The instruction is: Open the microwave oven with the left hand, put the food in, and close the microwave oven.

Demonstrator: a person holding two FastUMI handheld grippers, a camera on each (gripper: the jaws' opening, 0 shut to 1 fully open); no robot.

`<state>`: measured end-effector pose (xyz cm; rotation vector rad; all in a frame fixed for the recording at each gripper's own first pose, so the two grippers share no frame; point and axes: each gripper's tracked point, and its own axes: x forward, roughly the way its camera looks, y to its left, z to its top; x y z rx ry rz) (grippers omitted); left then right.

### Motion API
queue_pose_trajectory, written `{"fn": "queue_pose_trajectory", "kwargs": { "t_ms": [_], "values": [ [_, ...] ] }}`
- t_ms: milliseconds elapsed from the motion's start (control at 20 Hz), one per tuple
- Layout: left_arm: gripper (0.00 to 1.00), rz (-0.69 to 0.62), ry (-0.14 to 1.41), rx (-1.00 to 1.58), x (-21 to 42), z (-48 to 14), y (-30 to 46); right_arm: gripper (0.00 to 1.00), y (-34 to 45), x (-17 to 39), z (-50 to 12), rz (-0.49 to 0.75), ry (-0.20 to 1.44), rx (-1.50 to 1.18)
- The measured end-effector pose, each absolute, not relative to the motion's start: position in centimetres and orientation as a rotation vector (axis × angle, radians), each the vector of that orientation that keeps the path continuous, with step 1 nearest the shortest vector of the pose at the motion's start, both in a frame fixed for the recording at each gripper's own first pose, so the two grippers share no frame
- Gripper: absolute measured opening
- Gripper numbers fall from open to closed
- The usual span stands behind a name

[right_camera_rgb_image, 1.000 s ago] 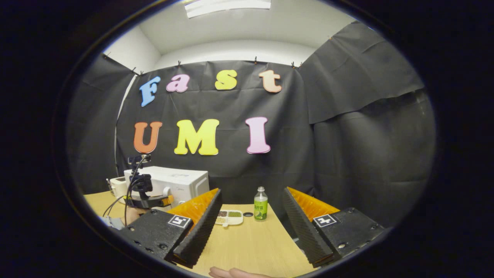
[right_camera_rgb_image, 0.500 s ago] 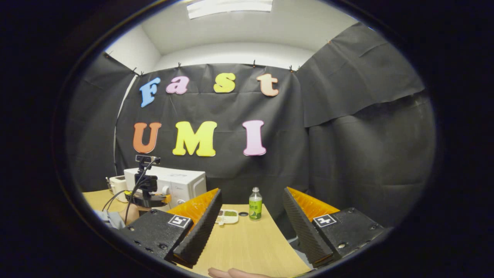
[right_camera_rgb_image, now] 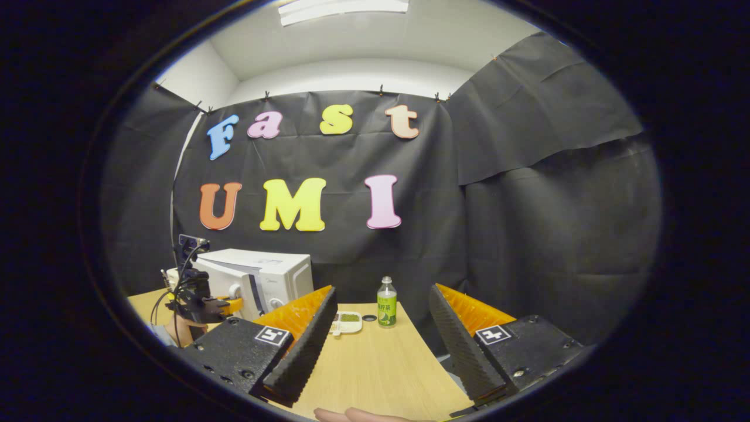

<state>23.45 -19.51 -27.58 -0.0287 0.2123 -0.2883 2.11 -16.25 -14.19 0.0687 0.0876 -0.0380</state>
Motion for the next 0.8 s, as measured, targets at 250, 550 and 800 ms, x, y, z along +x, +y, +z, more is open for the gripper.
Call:
{"fn": "queue_pose_trajectory", "kwargs": {
  "t_ms": [250, 550, 800],
  "values": [
    [0.01, -0.370, 0.195, -0.035, 18.4, -27.3, -16.2, 0.92, -14.4, -0.2, -12.4, -0.018, 0.062, 0.065],
    [0.01, -0.368, 0.186, -0.013, 13.0, -27.3, -9.8, 0.92, -10.0, -2.2, -11.4, 0.048, 0.069, 0.073],
    [0.01, -0.346, 0.185, 0.000, 10.2, -27.5, -4.2, 0.92, -5.3, -3.3, -10.5, 0.125, 0.036, 0.031]
  ]
}}
